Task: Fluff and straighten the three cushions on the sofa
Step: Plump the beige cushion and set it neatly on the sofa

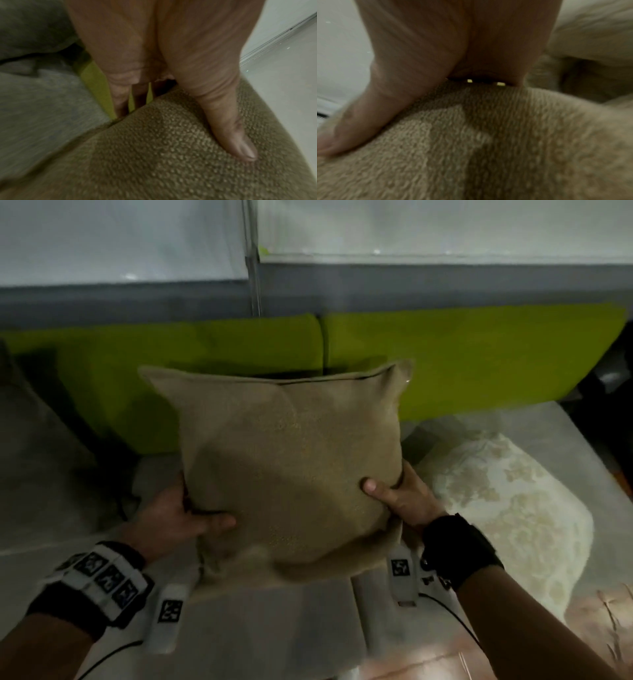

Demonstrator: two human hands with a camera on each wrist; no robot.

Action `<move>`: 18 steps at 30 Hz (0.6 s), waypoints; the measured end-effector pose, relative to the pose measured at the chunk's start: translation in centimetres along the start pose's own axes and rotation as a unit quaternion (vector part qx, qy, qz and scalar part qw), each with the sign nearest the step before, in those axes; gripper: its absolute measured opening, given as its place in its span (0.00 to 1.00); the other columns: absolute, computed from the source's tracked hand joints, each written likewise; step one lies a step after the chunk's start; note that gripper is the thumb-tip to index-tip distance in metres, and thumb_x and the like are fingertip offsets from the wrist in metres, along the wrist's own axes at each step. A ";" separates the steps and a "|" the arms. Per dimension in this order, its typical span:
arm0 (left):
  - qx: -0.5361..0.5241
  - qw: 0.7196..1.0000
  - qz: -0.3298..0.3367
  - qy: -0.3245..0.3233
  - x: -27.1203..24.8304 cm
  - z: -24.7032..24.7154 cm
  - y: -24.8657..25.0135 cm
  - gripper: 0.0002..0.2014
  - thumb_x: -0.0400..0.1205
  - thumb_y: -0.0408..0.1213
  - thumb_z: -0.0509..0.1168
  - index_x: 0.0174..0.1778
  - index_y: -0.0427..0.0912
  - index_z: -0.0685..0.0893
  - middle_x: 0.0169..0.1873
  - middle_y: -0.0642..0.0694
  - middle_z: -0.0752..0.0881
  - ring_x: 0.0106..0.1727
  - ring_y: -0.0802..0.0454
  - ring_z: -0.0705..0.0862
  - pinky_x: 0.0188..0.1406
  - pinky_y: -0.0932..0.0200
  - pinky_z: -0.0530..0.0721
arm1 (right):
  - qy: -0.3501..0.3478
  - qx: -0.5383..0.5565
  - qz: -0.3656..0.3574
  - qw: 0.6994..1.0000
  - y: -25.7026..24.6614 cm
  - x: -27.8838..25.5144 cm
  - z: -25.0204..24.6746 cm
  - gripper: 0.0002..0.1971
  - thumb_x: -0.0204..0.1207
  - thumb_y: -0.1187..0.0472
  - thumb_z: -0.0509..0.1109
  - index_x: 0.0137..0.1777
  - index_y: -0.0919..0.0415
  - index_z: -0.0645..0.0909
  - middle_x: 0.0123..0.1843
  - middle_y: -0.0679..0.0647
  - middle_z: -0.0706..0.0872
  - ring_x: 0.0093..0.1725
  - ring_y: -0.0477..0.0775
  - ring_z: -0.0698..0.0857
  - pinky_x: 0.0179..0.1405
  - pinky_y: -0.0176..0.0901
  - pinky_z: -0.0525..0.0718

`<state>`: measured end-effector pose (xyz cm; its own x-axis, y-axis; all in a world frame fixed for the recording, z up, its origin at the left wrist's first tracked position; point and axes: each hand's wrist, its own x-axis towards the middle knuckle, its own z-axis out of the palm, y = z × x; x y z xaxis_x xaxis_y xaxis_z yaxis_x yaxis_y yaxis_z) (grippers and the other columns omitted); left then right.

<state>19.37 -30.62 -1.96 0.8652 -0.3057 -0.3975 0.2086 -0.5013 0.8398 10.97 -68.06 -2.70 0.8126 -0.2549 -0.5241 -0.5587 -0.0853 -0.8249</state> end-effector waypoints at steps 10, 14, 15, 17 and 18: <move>-0.032 0.997 0.039 0.053 7.9 0.9 2.7 0.62 0.58 0.40 0.86 0.81 0.67 0.51 0.66 0.76 0.68 0.66 0.73 0.74 0.65 0.59 0.77 | -0.034 -0.063 -0.082 0.994 -3.5 9.8 -2.3 0.71 0.36 0.36 0.93 0.82 0.38 0.57 0.72 0.34 0.72 0.76 0.48 0.72 0.78 0.56 0.77; -0.028 0.997 0.003 0.078 8.2 2.7 1.4 0.65 0.54 0.41 0.86 0.82 0.58 0.51 0.70 0.65 0.68 0.76 0.48 0.72 0.66 0.56 0.72 | -0.090 -0.105 -0.127 0.982 -2.7 11.5 -1.0 0.71 0.44 0.43 0.95 0.84 0.33 0.52 0.81 0.37 0.68 0.79 0.45 0.69 0.80 0.53 0.73; -0.001 0.995 0.007 0.100 8.2 2.8 1.3 0.64 0.55 0.44 0.85 0.84 0.52 0.54 0.70 0.59 0.71 0.76 0.45 0.73 0.65 0.55 0.72 | -0.091 -0.111 -0.140 0.980 -2.6 11.6 -1.2 0.68 0.47 0.44 0.95 0.83 0.32 0.54 0.81 0.36 0.68 0.79 0.44 0.70 0.80 0.52 0.73; 0.023 0.992 0.013 0.126 8.0 2.6 0.3 0.64 0.52 0.56 0.83 0.83 0.51 0.59 0.70 0.55 0.75 0.71 0.49 0.76 0.63 0.54 0.75 | -0.091 -0.113 -0.150 0.978 -2.3 11.7 -1.8 0.64 0.48 0.43 0.94 0.80 0.29 0.56 0.81 0.35 0.70 0.79 0.44 0.71 0.80 0.51 0.74; 0.012 0.992 0.015 0.125 7.8 2.5 0.0 0.64 0.52 0.58 0.83 0.83 0.54 0.58 0.72 0.56 0.74 0.70 0.51 0.76 0.63 0.53 0.76 | -0.094 -0.112 -0.153 0.977 -2.0 11.8 -2.1 0.63 0.48 0.41 0.94 0.79 0.28 0.56 0.81 0.35 0.70 0.80 0.44 0.71 0.79 0.51 0.74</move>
<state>24.97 -35.03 -5.93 0.9575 -0.1129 -0.2653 0.1719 -0.5152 0.8396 21.33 -72.88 -6.74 0.9519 -0.0038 -0.3065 -0.2890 -0.3443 -0.8933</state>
